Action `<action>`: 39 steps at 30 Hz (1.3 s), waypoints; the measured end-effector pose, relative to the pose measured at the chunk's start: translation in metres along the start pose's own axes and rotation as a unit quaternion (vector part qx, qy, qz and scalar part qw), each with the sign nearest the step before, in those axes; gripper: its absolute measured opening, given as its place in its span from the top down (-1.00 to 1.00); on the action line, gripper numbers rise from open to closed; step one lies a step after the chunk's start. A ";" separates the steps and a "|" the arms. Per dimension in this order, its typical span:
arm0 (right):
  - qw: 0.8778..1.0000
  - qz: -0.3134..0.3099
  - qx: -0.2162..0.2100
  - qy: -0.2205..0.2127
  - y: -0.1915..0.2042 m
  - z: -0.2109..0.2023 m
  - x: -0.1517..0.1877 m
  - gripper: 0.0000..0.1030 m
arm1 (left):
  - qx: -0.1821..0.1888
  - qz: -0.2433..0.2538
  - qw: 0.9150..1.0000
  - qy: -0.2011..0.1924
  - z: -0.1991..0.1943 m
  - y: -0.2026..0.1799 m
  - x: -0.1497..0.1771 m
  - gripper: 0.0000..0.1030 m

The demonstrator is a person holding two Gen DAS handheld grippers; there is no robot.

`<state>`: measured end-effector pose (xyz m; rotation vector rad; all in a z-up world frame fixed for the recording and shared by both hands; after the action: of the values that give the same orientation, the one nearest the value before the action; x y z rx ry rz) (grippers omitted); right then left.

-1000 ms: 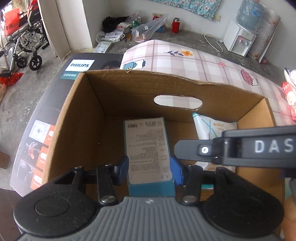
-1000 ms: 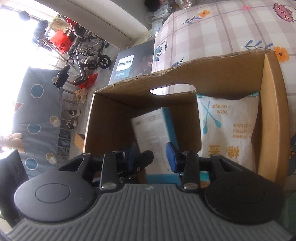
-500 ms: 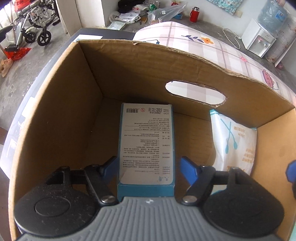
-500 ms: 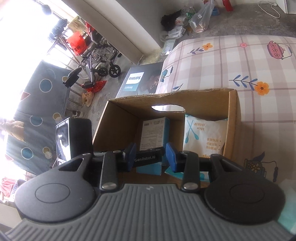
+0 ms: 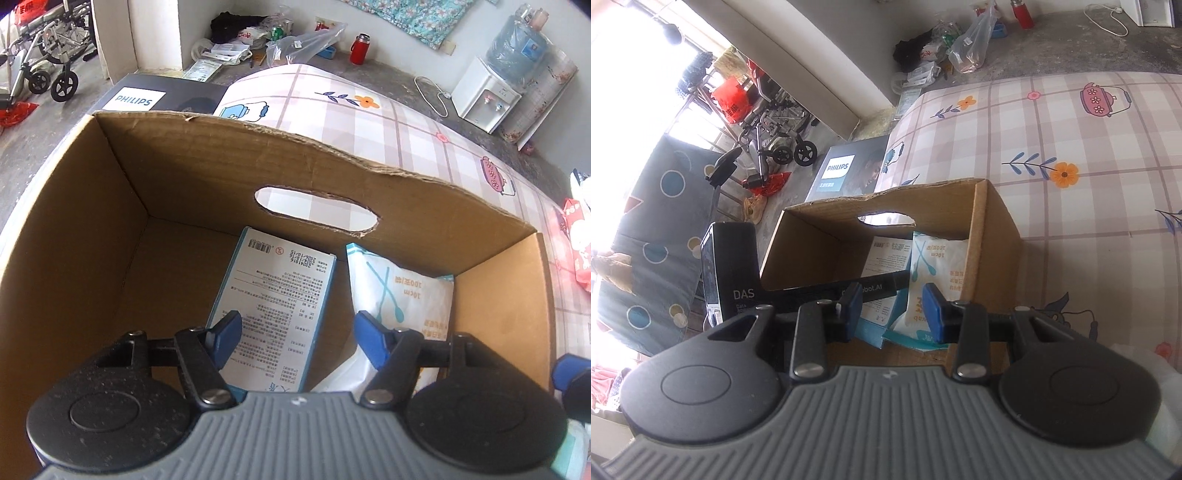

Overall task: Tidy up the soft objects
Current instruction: 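Carry the blue-and-white box with the left gripper into the cardboard box and release, then grasp the pink mesh sponge with the left gripper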

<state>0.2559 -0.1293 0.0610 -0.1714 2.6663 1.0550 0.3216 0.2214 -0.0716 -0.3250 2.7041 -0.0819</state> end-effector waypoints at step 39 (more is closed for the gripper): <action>0.952 0.231 0.138 -0.146 -0.370 -0.313 0.078 0.20 | 0.261 0.264 0.927 0.051 -0.036 -0.427 0.118 -0.53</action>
<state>0.1937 -0.6136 0.0151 0.6425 2.5907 0.7307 0.2934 -0.2209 -0.0402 0.5759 2.6384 -0.6545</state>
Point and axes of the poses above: each gripper's, at about its wrist camera, not at the fingertips, and z roughly the way its jaws point, y to its left, x to its underside, the point moved 3 cm from there along z, roughly the way its jaws point, and after that the axes turned 6 degrees about z, right-handed, at the moved point
